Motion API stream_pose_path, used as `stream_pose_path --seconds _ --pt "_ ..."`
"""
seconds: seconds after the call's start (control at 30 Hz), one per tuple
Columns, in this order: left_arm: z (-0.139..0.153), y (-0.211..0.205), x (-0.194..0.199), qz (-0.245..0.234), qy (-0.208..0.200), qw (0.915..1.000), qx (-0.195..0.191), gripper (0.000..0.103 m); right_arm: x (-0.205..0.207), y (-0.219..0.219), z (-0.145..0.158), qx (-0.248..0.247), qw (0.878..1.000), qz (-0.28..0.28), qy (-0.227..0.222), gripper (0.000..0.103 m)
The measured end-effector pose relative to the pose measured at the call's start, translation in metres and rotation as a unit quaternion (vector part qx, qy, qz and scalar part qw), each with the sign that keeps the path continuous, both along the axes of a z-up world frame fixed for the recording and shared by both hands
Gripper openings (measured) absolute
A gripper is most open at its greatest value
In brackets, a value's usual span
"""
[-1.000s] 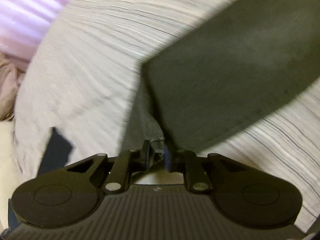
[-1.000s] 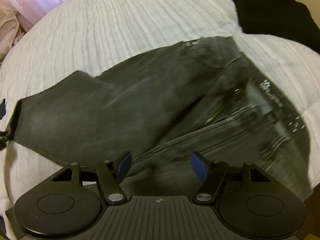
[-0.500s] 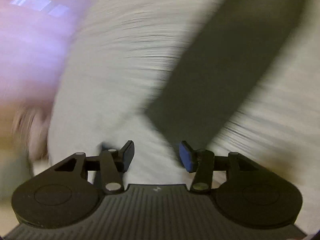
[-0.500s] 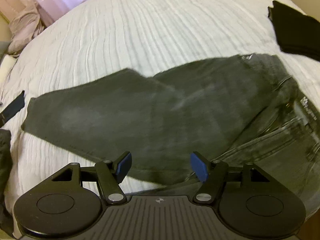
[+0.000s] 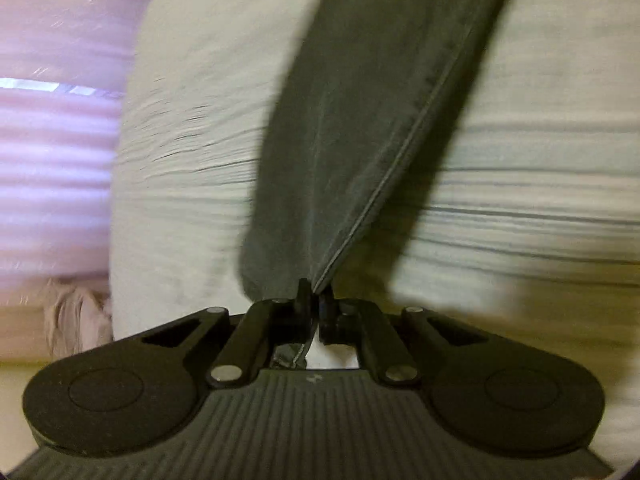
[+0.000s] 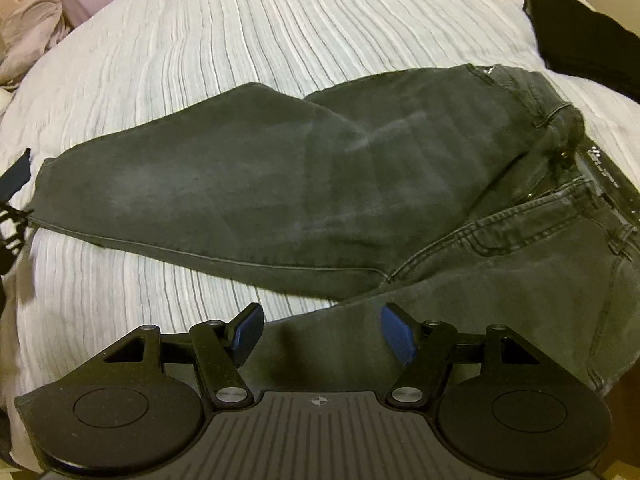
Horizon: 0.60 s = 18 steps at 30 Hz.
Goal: Fold clothes
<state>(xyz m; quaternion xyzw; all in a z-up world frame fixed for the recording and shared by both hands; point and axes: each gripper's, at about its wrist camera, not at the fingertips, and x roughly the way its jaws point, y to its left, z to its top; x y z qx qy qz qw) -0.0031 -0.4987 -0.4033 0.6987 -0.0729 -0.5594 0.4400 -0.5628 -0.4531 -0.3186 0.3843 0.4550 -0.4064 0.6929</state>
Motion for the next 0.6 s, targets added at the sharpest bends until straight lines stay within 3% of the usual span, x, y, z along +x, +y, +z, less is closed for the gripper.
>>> stream_pose_path --seconds 0.1,0.2,0.27,0.4,0.5,0.6 --pt "0.039 0.038 -0.015 0.028 0.008 0.9995 0.012 0.003 -0.004 0.004 0.009 -0.006 1.000 -0.007 -0.001 0.069" --pt "0.043 0.082 -0.034 0.055 0.019 0.9977 0.036 0.003 -0.010 0.003 0.014 -0.007 1.000 -0.025 -0.008 0.069" --pt "0.025 0.098 -0.045 0.073 0.027 0.9948 0.065 0.004 -0.012 0.001 0.015 -0.003 0.999 -0.038 -0.015 0.069" --pt "-0.006 0.110 -0.048 0.109 0.007 0.9905 0.084 0.009 -0.018 0.000 0.020 0.000 0.998 -0.057 -0.024 0.069" --pt "-0.004 0.109 -0.035 0.122 0.003 0.9897 0.074 0.015 -0.026 0.003 0.024 -0.002 0.998 -0.058 -0.019 0.069" --pt "0.015 0.123 -0.043 0.107 -0.008 0.9935 0.039 0.025 -0.036 0.007 0.024 0.002 0.997 -0.069 -0.017 0.069"
